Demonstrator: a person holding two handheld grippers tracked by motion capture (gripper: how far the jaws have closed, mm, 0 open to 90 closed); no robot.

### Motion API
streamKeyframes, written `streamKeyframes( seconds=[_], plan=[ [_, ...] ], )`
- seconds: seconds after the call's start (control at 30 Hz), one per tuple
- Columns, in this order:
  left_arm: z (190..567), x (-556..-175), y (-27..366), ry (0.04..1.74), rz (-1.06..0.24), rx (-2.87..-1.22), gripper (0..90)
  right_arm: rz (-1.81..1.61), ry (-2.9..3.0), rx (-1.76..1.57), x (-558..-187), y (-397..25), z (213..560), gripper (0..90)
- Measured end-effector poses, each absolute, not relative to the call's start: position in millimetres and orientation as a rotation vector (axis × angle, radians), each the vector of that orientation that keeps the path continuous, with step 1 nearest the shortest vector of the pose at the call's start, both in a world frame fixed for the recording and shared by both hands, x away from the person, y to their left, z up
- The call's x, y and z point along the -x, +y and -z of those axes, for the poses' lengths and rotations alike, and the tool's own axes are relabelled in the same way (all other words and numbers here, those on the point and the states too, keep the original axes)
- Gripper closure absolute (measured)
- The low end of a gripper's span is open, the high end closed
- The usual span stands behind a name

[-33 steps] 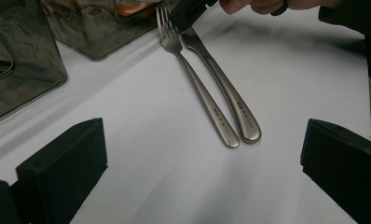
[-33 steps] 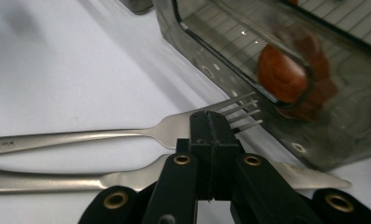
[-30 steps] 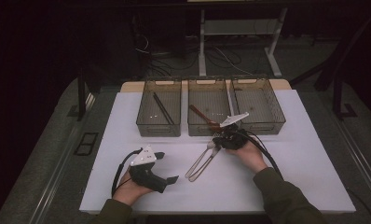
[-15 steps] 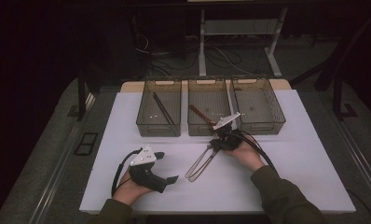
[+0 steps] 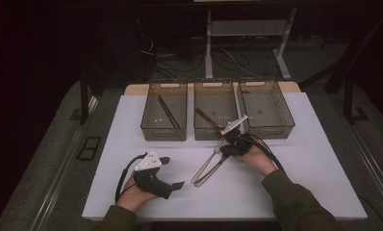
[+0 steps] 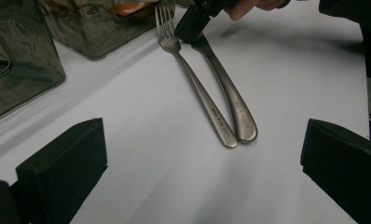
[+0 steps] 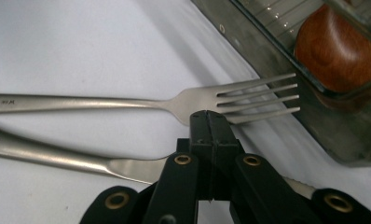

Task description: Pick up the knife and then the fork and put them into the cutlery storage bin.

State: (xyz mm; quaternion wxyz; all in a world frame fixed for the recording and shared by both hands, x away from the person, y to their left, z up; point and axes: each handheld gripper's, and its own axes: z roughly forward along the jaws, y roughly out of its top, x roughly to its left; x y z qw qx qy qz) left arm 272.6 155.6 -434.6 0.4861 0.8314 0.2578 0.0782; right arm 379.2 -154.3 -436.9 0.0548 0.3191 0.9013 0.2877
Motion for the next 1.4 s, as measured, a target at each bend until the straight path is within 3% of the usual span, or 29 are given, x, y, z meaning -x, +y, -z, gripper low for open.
streamKeyframes(
  seconds=[1.4],
  plan=[
    [435,-271,153,0.623,-0.188,-2.026,0.0,-0.773,2.91,-0.896,-333,-194,431,89.2]
  ],
)
